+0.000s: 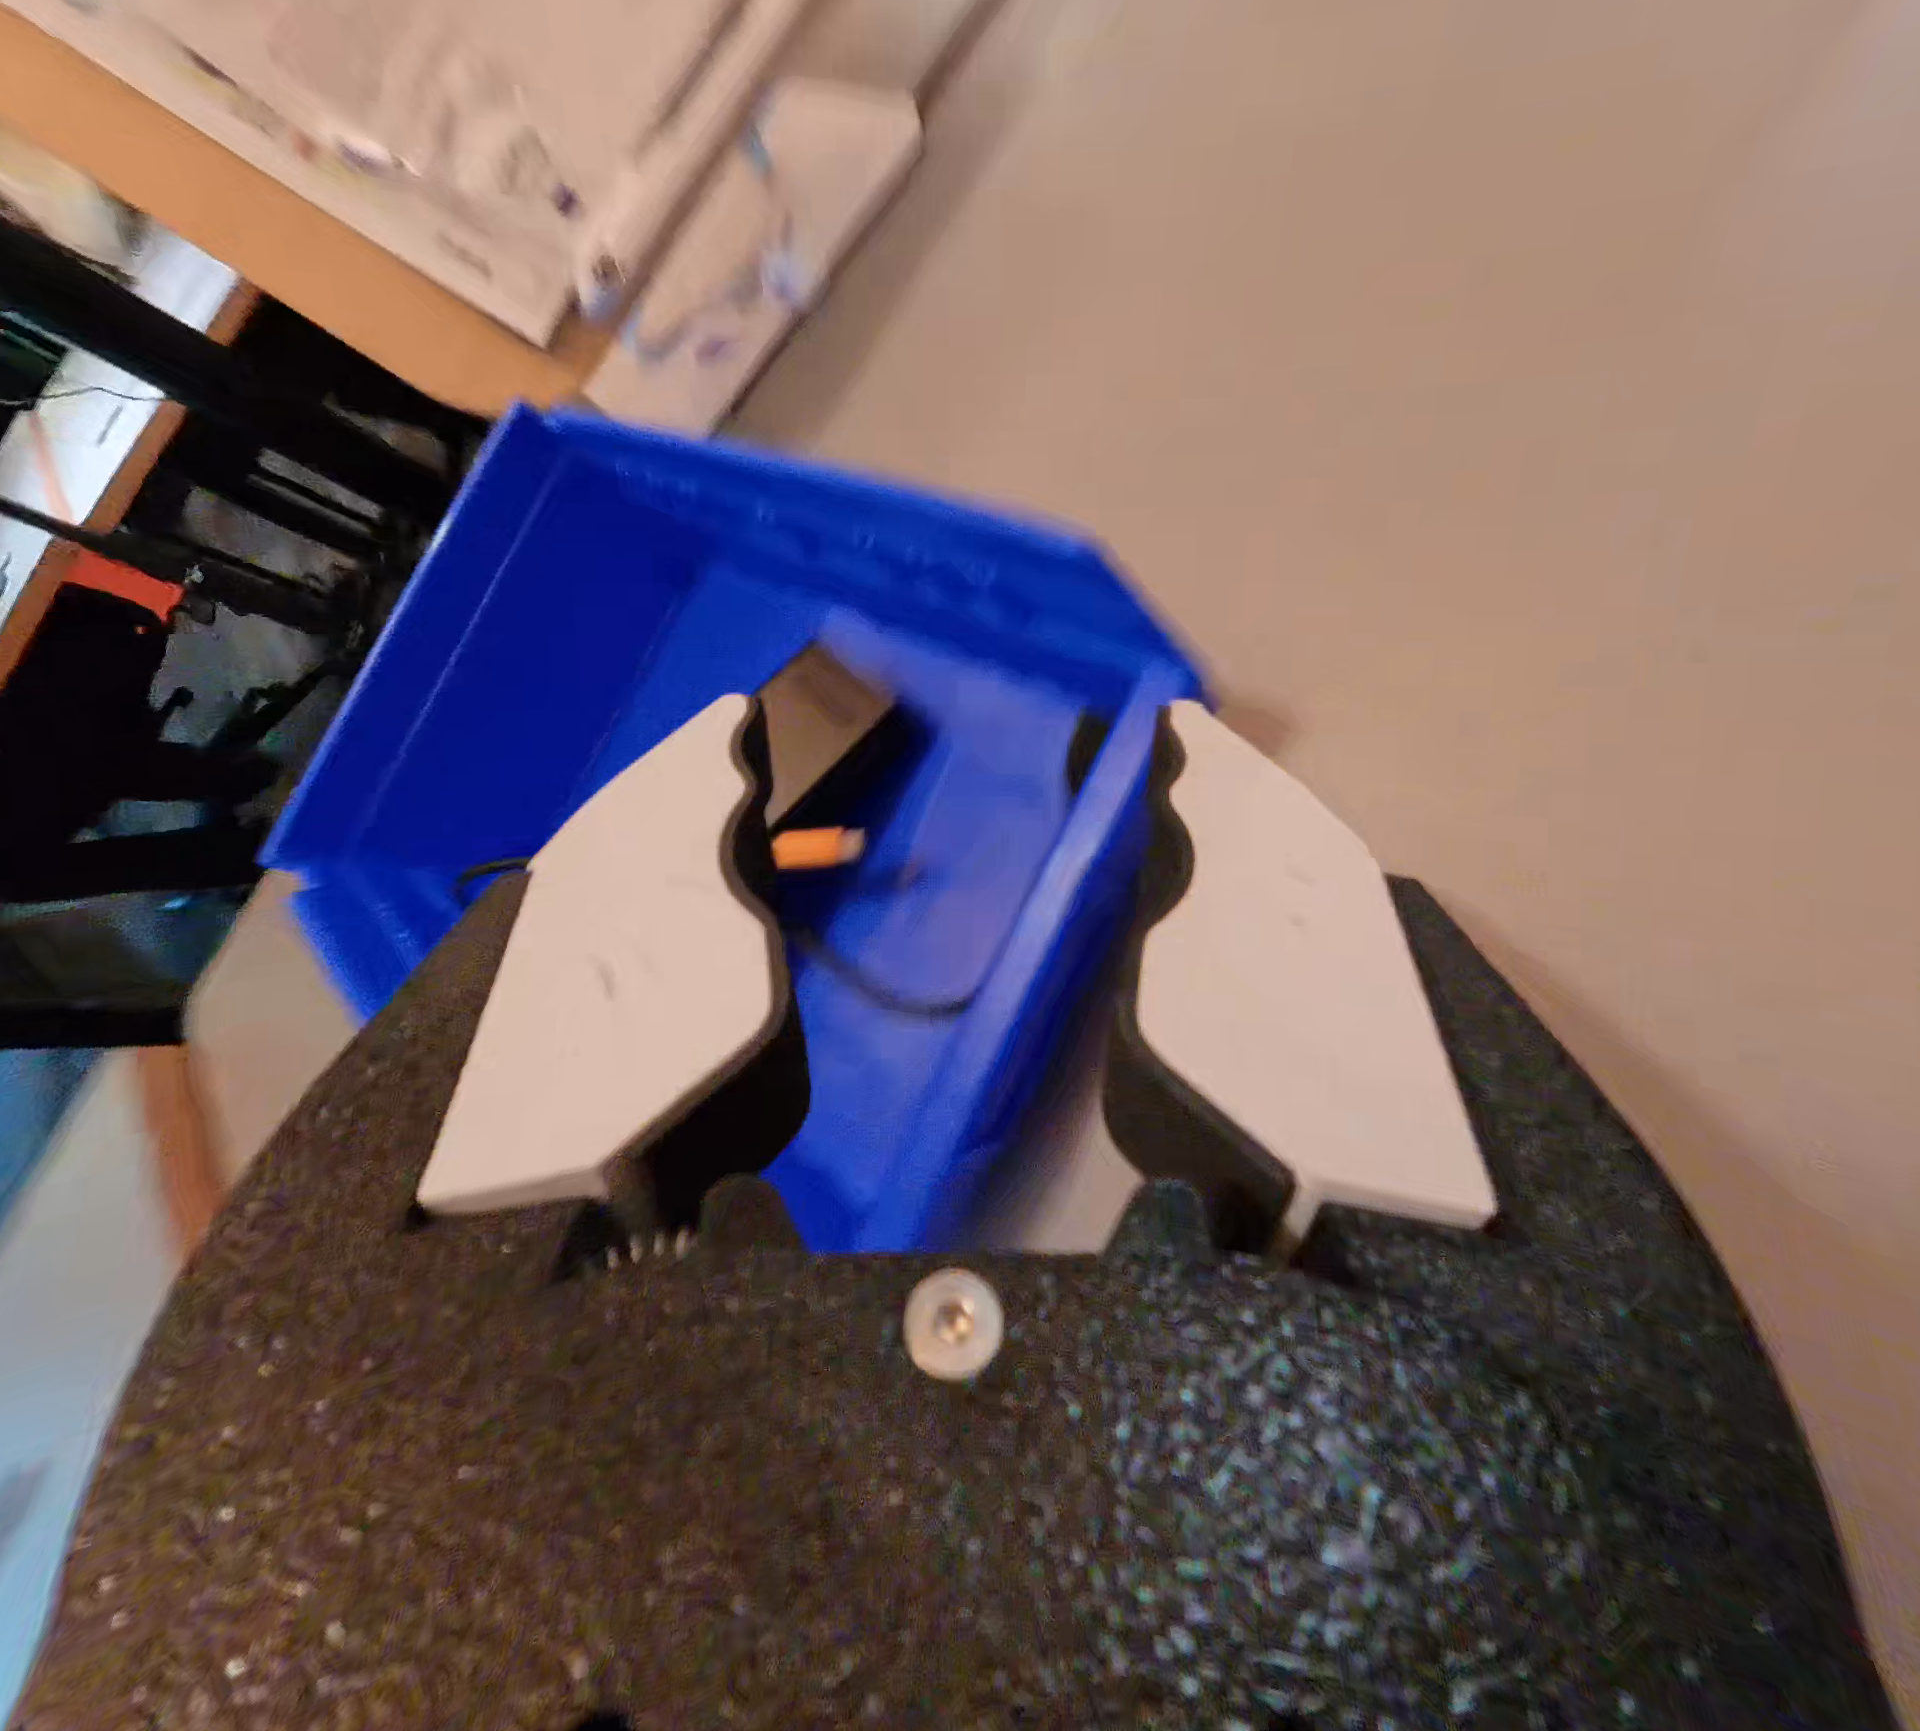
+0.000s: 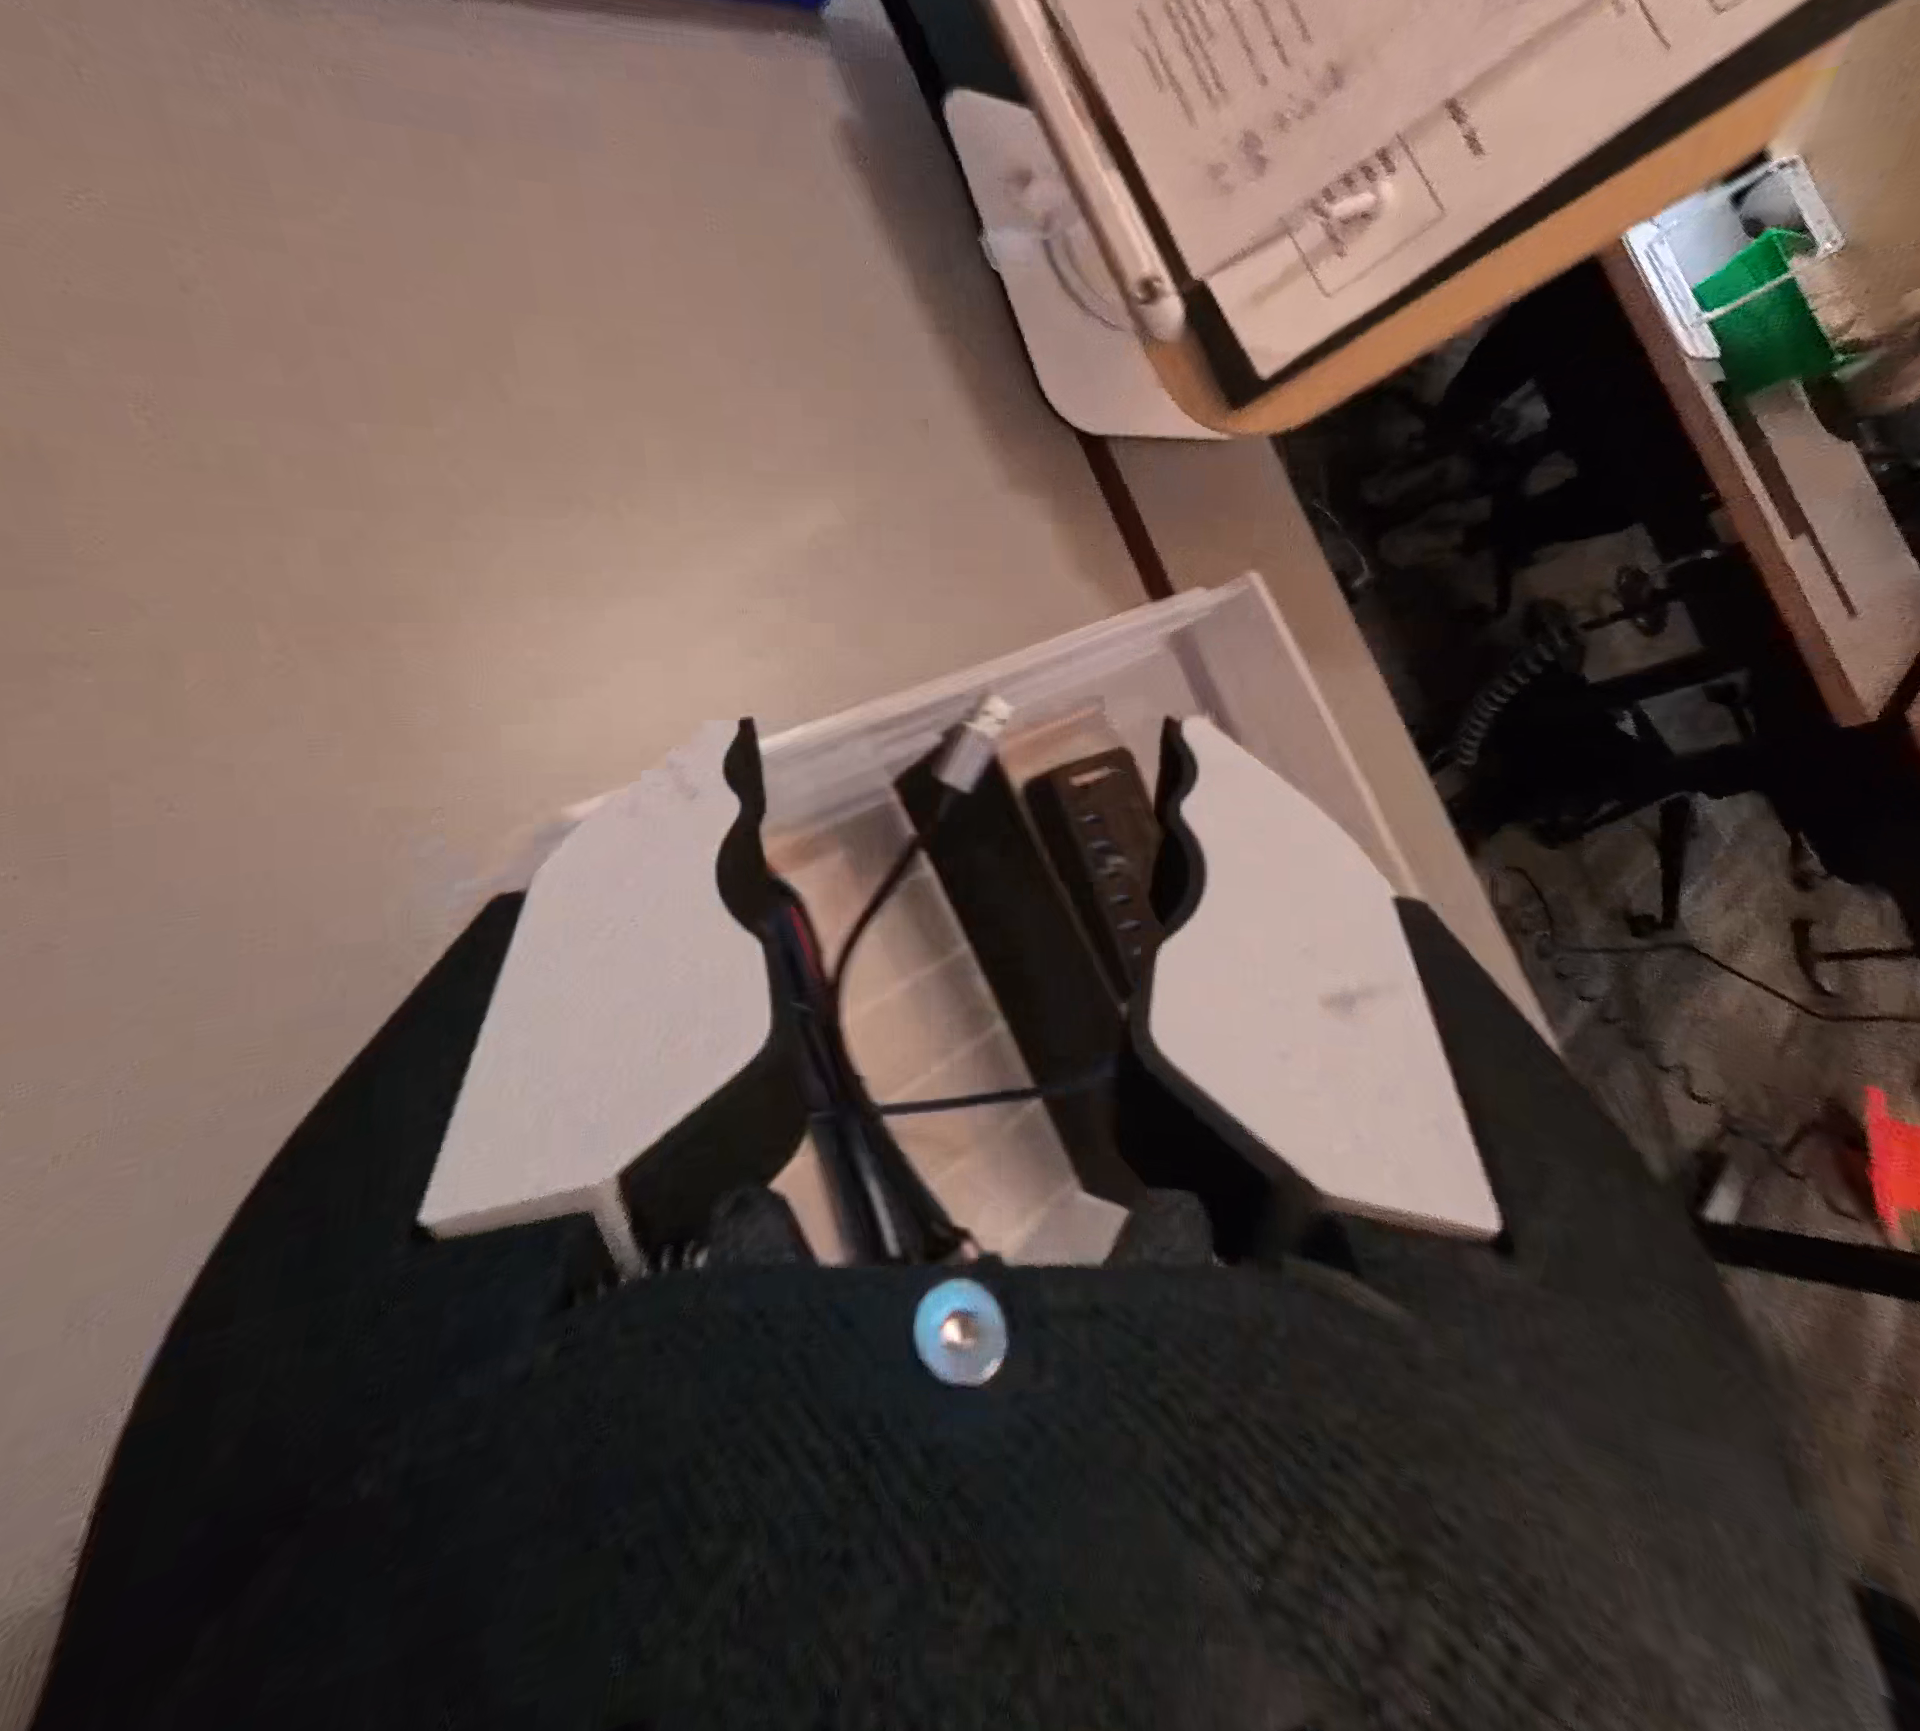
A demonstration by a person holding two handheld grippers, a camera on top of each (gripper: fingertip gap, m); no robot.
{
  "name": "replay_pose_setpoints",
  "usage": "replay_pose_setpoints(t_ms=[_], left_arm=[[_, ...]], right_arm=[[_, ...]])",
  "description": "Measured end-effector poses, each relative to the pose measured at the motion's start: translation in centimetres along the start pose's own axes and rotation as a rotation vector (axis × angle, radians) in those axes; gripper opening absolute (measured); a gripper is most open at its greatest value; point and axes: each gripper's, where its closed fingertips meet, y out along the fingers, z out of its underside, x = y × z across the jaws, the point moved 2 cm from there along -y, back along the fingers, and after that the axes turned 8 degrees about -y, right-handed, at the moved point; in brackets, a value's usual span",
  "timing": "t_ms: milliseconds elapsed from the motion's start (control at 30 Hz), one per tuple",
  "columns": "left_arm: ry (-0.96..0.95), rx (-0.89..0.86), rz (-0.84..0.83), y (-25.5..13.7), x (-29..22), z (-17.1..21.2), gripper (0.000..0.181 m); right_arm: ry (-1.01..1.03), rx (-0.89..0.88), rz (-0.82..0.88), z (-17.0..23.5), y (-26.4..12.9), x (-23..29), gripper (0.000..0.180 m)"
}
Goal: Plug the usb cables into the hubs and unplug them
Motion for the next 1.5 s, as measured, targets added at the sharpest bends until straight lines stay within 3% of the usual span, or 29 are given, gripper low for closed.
replay_pose_setpoints(t_ms=[33,167,300,467,700,833,1100,1333,1500], left_arm=[[0.081,0.097,0.021,0.2,1.3,0.7,0.07],[0.334,0.428,0.079,3.1,6.4,1.1,0.069],[0.424,0.679,0.159,8.0,9.6,1.7,0.068],[0.417,0.79,0.244,12.4,10.3,3.4,0.067],[0.406,0.926,0.332,12.1,9.4,5.8,0.071],[0.516,1.084,0.284,10.5,11.1,7.8,0.067],[0.598,1.02,0.27,11.7,9.9,9.0,0.061],[0.635,0.926,0.145,11.4,10.0,8.7,0.061],[0.667,0.854,0.066,9.8,10.3,6.2,0.061]], right_arm=[[0.015,-0.049,-0.015,-0.5,-0.2,2.0,0.072],[0.079,-0.213,-0.085,-2.9,0.2,8.0,0.071],[0.1,-0.268,-0.111,-4.0,1.2,10.7,0.072],[0.092,-0.209,-0.099,-2.9,1.1,11.5,0.075],[0.164,-0.181,-0.109,0.2,0.3,11.8,0.075],[0.168,-0.173,-0.104,0.9,0.0,11.8,0.076],[0.153,-0.142,-0.091,1.5,0.0,11.8,0.074],[0.226,-0.277,-0.106,-0.5,-0.3,11.7,0.076],[0.206,-0.293,-0.098,-1.6,-0.6,12.0,0.077]])
